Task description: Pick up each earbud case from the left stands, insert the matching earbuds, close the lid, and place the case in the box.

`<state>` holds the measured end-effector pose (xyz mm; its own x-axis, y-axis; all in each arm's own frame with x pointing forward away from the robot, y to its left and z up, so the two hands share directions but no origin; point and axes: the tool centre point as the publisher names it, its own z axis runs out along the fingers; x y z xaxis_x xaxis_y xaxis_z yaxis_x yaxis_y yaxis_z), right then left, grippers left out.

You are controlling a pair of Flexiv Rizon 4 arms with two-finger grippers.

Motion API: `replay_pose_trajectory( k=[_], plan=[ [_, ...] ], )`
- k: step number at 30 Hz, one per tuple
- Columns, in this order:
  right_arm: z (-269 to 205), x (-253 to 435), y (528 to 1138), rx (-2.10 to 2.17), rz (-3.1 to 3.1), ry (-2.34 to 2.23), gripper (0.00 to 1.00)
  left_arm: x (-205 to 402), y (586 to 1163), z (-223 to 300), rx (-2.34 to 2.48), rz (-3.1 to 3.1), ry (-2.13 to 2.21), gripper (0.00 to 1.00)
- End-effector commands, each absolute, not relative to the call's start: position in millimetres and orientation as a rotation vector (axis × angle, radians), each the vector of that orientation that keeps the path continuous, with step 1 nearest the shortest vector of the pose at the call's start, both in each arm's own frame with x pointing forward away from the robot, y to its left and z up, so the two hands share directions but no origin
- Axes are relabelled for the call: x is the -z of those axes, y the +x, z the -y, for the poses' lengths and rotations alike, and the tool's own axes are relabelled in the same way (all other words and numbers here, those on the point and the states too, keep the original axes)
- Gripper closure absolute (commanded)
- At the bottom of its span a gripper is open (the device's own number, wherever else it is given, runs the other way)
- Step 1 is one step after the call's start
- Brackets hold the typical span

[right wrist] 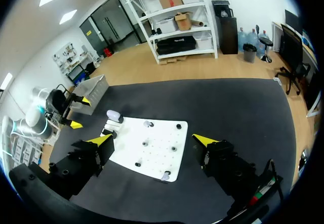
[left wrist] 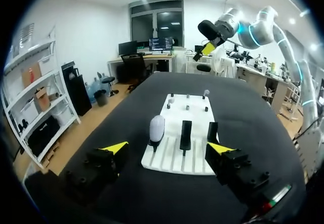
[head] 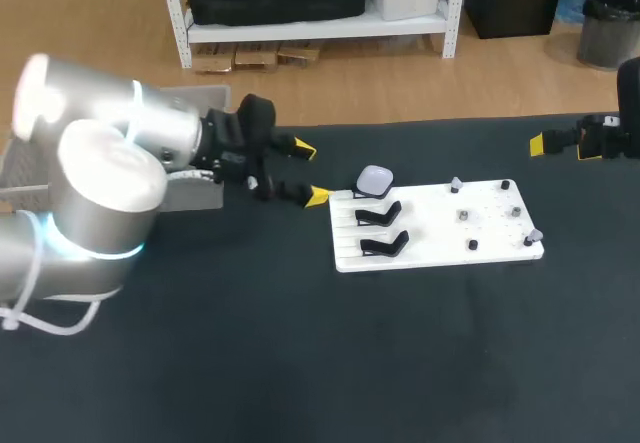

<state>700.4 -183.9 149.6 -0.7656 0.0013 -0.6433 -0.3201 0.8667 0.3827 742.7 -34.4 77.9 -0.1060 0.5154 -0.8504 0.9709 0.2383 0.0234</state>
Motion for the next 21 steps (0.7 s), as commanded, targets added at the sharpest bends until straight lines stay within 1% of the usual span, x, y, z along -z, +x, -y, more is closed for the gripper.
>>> replay_pose_trajectory(
  k=[1, 21],
  plan=[
    [184.3, -149.6, 700.6, -0.636, -2.373, -0.231, 0.0, -63.1, 764.0, 55.5, 0.762, -1.736, 1.373, 0.0],
    [184.3, -149.6, 700.6, -0.636, -2.373, -0.231, 0.0, -32.2, 789.7, 102.3, 0.811, -1.777, 1.425, 0.0]
  ],
)
